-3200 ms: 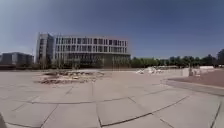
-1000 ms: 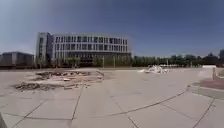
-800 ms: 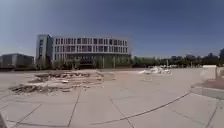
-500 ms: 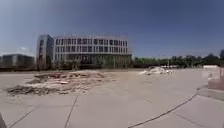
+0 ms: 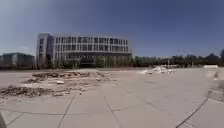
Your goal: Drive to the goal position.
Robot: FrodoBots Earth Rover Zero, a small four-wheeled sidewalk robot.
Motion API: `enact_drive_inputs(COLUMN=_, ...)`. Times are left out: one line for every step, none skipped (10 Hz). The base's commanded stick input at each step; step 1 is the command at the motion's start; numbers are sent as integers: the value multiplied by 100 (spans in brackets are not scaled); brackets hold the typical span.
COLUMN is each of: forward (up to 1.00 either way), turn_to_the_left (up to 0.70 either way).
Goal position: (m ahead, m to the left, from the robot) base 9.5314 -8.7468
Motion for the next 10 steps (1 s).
enact_drive_inputs(forward=70, turn_to_the_left=-35)
enact_drive_inputs(forward=70, turn_to_the_left=-35)
enact_drive_inputs(forward=70, turn_to_the_left=-35)
enact_drive_inputs(forward=70, turn_to_the_left=-35)
enact_drive_inputs(forward=70, turn_to_the_left=-35)
enact_drive_inputs(forward=70, turn_to_the_left=-35)
enact_drive_inputs(forward=70, turn_to_the_left=-34)
enact_drive_inputs(forward=70, turn_to_the_left=-28)
enact_drive_inputs(forward=70, turn_to_the_left=-22)
enact_drive_inputs(forward=70, turn_to_the_left=-17)
